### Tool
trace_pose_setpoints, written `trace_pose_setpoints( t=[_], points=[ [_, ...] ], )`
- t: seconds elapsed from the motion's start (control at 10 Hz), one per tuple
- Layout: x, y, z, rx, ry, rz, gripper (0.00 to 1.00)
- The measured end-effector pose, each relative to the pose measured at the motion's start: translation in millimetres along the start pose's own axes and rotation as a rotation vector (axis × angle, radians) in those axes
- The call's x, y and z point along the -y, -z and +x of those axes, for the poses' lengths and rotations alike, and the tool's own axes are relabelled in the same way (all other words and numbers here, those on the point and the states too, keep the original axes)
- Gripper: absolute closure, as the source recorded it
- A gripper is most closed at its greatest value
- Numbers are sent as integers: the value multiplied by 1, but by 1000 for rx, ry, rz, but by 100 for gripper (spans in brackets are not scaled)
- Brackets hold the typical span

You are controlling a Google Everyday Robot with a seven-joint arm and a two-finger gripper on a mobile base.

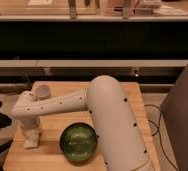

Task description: Place the white sponge in the ceramic bowl

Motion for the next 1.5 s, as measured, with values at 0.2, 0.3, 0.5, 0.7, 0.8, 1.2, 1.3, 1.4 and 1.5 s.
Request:
trace_pose_setpoints(
  t=[0.2, 0.3, 0.5, 0.7, 0.8, 1.2, 1.3, 1.4, 1.5],
  points=[
    [3, -4, 3, -3, 2, 2, 80],
    [4, -4, 4, -9, 1, 2, 89],
    [6, -2, 7, -19, -1, 3, 97],
    [12, 6, 11, -27, -1, 5, 97],
    [14, 5, 13, -30, -1, 7, 97],
    [18, 12, 20, -46, 0, 14, 97],
    [18, 20, 22, -51, 0, 14, 97],
    [20, 22, 24, -54, 1, 16, 97],
    [21, 22, 25, -56, 3, 17, 97]
  ],
)
